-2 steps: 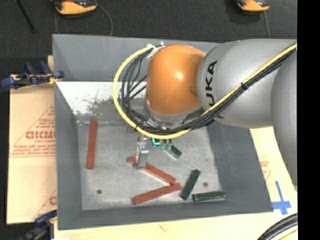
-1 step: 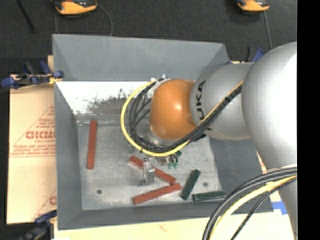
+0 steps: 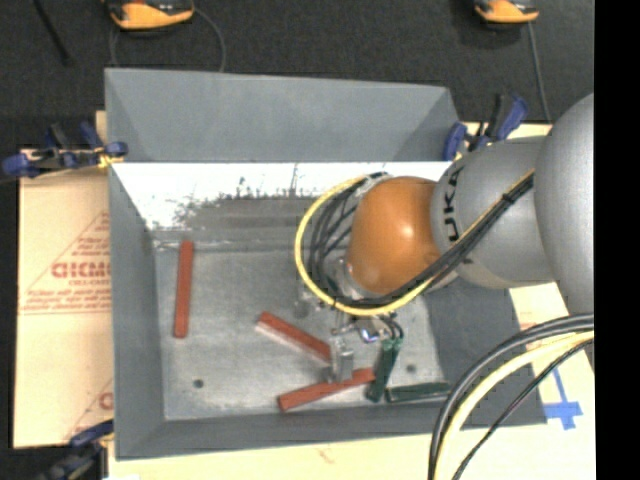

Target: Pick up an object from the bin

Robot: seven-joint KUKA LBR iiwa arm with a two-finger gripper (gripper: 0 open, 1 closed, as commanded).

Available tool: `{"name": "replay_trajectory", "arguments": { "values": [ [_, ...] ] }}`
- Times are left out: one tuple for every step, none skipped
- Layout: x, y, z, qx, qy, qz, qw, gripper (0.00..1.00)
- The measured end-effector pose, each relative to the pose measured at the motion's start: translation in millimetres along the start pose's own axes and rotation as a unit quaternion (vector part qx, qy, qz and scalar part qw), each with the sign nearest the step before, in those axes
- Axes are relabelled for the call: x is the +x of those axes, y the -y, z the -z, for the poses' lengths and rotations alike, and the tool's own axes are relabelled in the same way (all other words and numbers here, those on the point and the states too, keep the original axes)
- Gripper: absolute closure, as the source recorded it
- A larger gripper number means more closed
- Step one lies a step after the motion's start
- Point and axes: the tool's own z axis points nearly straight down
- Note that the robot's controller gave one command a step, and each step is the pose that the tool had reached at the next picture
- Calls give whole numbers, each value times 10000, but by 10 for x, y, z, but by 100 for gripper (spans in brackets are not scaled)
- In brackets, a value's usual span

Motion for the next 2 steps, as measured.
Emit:
{"name": "replay_trajectory", "arguments": {
  "values": [
    [-15, -34, 3, -15, 11, -1, 10000, 100],
    [56, 145, 1582, 10, 49, 117, 9999, 100]
  ]
}}
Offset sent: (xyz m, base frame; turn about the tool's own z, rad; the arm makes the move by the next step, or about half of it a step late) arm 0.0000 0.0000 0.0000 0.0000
